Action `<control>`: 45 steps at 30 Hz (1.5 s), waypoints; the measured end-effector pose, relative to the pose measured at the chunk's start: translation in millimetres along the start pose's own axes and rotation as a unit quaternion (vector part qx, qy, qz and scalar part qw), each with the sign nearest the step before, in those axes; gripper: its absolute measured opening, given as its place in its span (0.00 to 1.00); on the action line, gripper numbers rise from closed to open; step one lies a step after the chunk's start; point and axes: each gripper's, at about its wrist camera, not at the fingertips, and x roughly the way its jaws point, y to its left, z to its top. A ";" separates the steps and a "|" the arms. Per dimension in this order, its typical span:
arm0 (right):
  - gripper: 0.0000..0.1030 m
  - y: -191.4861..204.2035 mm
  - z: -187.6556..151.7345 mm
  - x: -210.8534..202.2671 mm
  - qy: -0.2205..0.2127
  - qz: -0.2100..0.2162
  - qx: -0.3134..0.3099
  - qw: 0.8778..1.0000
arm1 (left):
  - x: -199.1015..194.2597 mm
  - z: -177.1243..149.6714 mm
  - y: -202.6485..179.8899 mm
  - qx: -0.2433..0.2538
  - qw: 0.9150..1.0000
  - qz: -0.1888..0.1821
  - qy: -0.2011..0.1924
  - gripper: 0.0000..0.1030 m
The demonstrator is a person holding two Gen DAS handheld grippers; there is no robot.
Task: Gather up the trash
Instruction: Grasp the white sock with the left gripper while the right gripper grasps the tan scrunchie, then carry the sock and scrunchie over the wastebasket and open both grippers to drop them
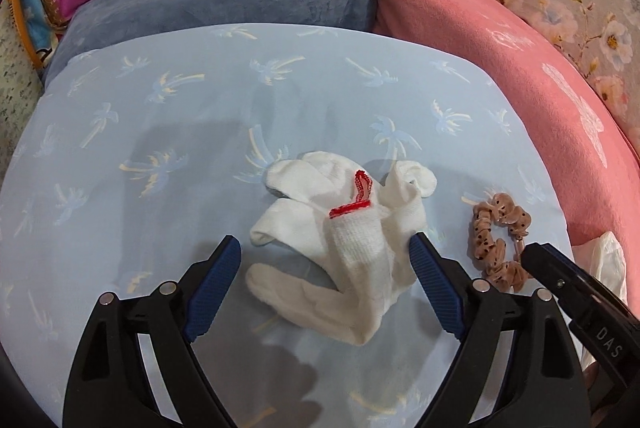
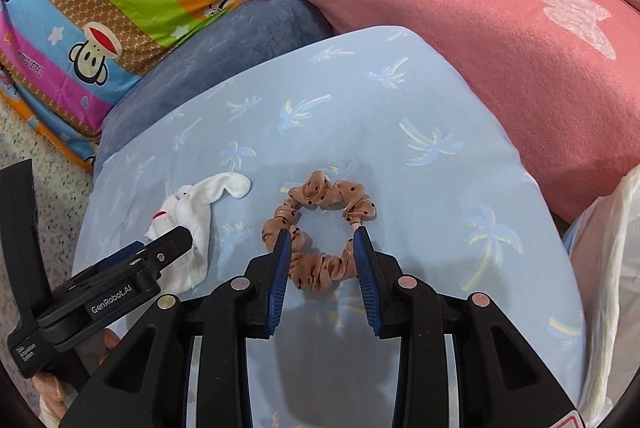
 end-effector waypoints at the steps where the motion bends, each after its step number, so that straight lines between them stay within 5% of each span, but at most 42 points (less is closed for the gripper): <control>1: 0.31 -0.1 0.0 2.6 0.002 -0.001 -0.001 1.000 | 1.5 0.0 -0.8 0.001 1.000 -0.001 0.001 0.80; 6: 0.31 -2.3 -4.7 9.6 0.003 -0.006 -0.001 1.000 | 4.0 -3.6 -2.2 0.007 1.000 -0.008 -0.002 0.73; 14: 0.05 -6.8 -11.8 8.7 0.004 -0.020 0.000 1.000 | 0.8 -5.6 -16.3 0.018 0.999 -0.047 0.006 0.13; 22: 0.02 -9.3 -22.6 -23.9 -0.008 -0.004 0.006 1.000 | -25.2 -12.4 -31.0 0.027 0.999 -0.046 -0.009 0.10; 45: 0.02 -31.9 -17.8 -231.1 -0.179 0.038 0.011 0.983 | -146.3 -24.0 -128.2 0.108 0.983 -0.099 -0.111 0.10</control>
